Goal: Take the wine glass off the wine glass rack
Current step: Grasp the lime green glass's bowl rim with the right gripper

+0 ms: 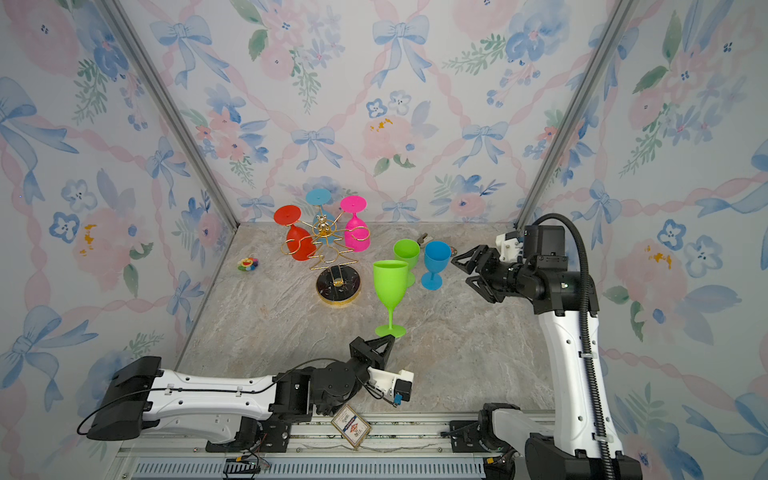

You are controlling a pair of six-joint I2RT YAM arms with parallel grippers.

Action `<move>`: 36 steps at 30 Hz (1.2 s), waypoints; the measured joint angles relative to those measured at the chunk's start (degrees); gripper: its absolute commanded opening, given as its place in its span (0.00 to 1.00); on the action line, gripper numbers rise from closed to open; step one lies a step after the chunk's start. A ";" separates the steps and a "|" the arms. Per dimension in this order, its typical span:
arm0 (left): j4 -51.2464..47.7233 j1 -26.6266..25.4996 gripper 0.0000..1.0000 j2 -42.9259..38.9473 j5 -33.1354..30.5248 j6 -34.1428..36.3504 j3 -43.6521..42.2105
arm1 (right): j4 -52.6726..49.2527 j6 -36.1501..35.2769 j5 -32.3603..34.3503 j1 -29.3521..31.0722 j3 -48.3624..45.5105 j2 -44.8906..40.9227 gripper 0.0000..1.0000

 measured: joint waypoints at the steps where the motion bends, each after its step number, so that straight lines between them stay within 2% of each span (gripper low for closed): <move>1: 0.79 0.00 0.00 0.42 -0.31 1.14 -0.68 | -0.50 0.00 -0.11 0.68 0.98 0.63 0.70; 8: 3.17 -0.81 0.00 0.79 -0.87 8.50 -5.60 | -7.13 -0.26 -1.25 5.95 8.79 6.23 0.65; 14: 6.54 -0.94 0.00 0.76 -0.81 14.60 -10.32 | -15.54 -3.19 -2.32 8.39 12.76 13.03 0.61; 21: 12.13 -1.03 0.00 -0.46 0.74 21.20 -16.22 | -21.29 -6.01 -2.75 12.85 13.05 17.70 0.49; 25: 15.02 -1.03 0.00 -2.51 1.81 24.48 -19.10 | -24.00 -8.04 -2.95 13.73 13.05 18.62 0.46; 36: 17.38 -1.07 0.00 -4.52 2.47 27.23 -20.87 | -26.36 -9.73 -4.22 16.35 12.17 20.39 0.39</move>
